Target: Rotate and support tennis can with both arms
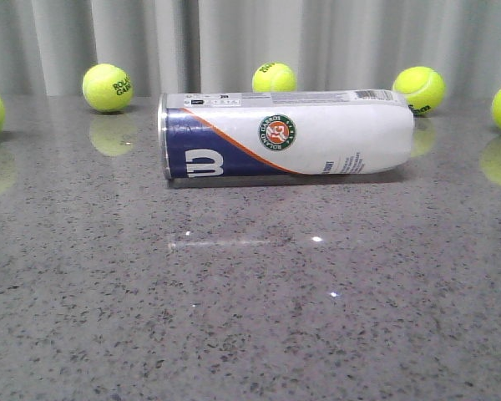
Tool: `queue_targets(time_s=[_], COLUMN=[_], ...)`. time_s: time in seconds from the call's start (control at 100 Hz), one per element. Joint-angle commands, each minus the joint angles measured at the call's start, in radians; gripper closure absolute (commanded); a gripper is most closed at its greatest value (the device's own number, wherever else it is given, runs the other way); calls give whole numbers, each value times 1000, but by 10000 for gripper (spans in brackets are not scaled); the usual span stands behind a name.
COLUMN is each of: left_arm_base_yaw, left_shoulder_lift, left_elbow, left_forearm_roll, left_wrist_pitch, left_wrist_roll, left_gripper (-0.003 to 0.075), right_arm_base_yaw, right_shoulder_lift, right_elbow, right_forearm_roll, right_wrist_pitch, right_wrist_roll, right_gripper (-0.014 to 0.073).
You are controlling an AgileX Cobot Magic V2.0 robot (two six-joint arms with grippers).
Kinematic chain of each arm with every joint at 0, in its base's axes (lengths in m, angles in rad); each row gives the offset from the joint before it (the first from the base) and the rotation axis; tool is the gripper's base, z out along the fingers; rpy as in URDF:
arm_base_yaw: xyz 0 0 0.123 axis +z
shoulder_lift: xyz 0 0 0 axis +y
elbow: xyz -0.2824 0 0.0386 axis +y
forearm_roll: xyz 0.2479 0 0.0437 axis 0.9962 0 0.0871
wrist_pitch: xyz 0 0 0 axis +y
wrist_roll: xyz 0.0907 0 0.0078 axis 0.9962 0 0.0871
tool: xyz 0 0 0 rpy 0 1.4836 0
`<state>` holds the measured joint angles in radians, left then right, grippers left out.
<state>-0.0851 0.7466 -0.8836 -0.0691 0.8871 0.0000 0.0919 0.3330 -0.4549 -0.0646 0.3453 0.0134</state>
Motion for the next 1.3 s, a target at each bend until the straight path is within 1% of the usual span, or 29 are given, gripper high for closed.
queue_targets(time_s=[0.0, 0.07, 0.14, 0.18, 0.19, 0.21, 0.26, 0.28, 0.31, 0.36, 0.4, 0.51, 0.56, 0.78, 0.89, 1.09, 1.29], left_arm_base_yaw=[2, 2, 2, 2, 2, 2, 2, 2, 2, 2, 2, 2, -2, -4, -4, -9, -71], left_shoulder_lift=[30, 42, 46, 46, 46, 46, 46, 46, 46, 47, 51, 81, 107, 280, 367, 506, 625], left_elbow=[-35, -35, -33, -33, -33, -33, -33, -33, -33, -33, -33, -33, -33, -29, -29, -29, -31], left_forearm_roll=[-25, -51, -95, -119, -122, -131, -144, -152, -159, -166, -179, -290, -355, -770, -937, -1126, -1243], left_wrist_pitch=[-56, -60, -66, -68, -68, -68, -68, -68, -68, -70, -75, -101, -106, -108, -93, -10, -10], left_wrist_roll=[0, 14, 19, 19, 19, 19, 19, 19, 19, 19, 19, 21, 55, 356, 475, 614, 713], left_gripper=[739, 710, 614, 527, 494, 459, 314, 280, 202, 127, 93, 101, 104, 104, 104, 104, 104], right_arm_base_yaw=[-5, -5, -5, -5, -5, -5, -5, -5, -5, -5, -5, -5, -5, -5, -5, -5, -5], right_shoulder_lift=[5, 5, 5, 5, 5, 5, 5, 5, 5, 5, 5, 5, 5, 5, 5, 5, 5], right_elbow=[-25, -25, -25, -25, -25, -25, -25, -25, -25, -25, -25, -25, -25, -25, -25, -25, -25], right_forearm_roll=[-8, -8, -8, -8, -8, -8, -8, -8, -8, -8, -8, -8, -8, -8, -8, -8, -8], right_wrist_pitch=[-88, -88, -88, -88, -88, -88, -88, -88, -88, -88, -88, -88, -88, -88, -88, -88, -88], right_wrist_roll=[-1, -1, -1, -1, -1, -1, -1, -1, -1, -1, -1, -1, -1, -1, -1, -1, -1], right_gripper=[659, 659, 659, 659, 659, 659, 659, 659, 659, 659, 659, 659, 659, 659, 659, 659, 659])
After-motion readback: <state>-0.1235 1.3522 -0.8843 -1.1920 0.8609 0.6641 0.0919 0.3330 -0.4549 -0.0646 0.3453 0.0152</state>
